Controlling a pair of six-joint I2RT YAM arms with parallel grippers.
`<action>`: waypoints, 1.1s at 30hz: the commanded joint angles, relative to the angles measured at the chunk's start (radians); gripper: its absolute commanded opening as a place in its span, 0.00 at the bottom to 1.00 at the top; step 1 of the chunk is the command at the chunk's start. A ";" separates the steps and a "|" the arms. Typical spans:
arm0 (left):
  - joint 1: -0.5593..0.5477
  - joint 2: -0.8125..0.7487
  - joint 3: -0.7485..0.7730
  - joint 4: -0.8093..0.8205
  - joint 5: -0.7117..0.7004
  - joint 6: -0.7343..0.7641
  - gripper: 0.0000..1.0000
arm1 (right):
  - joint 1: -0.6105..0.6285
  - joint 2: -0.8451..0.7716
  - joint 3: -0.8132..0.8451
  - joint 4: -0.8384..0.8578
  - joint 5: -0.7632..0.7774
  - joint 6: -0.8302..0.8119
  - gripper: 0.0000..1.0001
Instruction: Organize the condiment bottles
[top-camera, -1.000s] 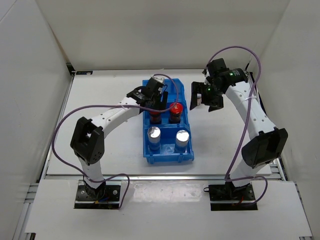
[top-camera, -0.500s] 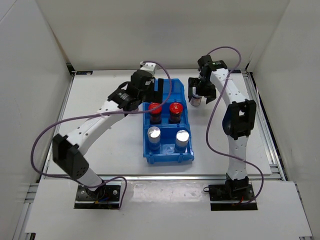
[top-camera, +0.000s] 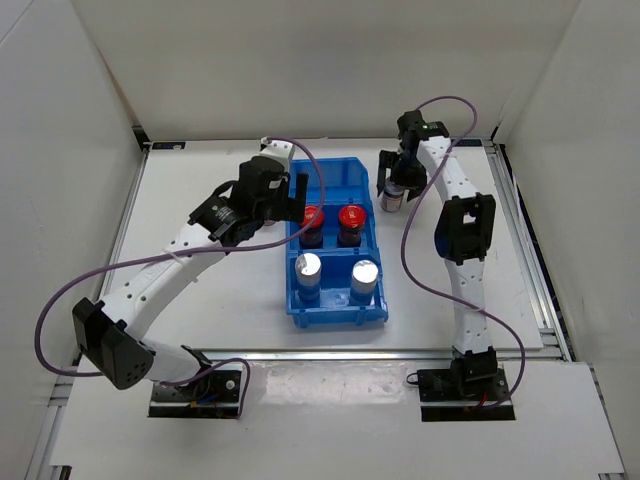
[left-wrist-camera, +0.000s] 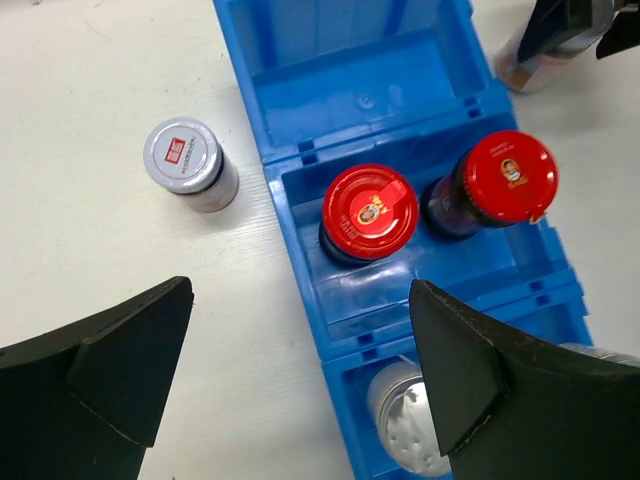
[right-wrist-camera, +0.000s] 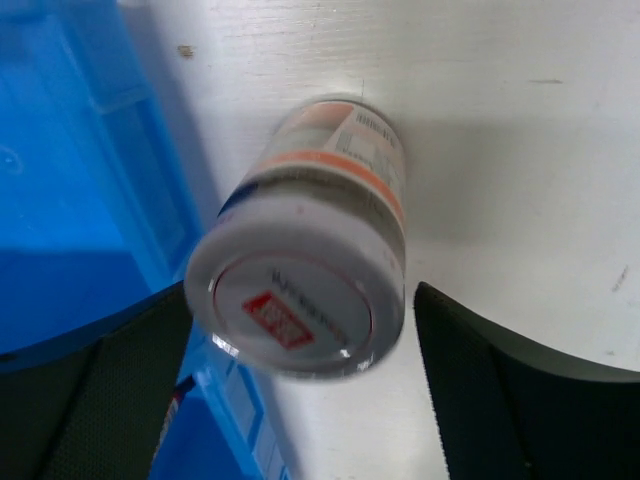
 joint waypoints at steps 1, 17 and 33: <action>0.001 -0.008 -0.001 -0.008 -0.038 0.024 1.00 | -0.003 0.030 0.049 0.010 -0.026 0.005 0.90; 0.116 0.021 -0.001 -0.008 -0.048 -0.039 1.00 | -0.032 -0.131 0.029 0.010 0.016 0.033 0.00; 0.116 0.040 -0.030 0.021 -0.107 -0.030 1.00 | 0.101 -0.146 0.086 0.188 -0.117 0.051 0.00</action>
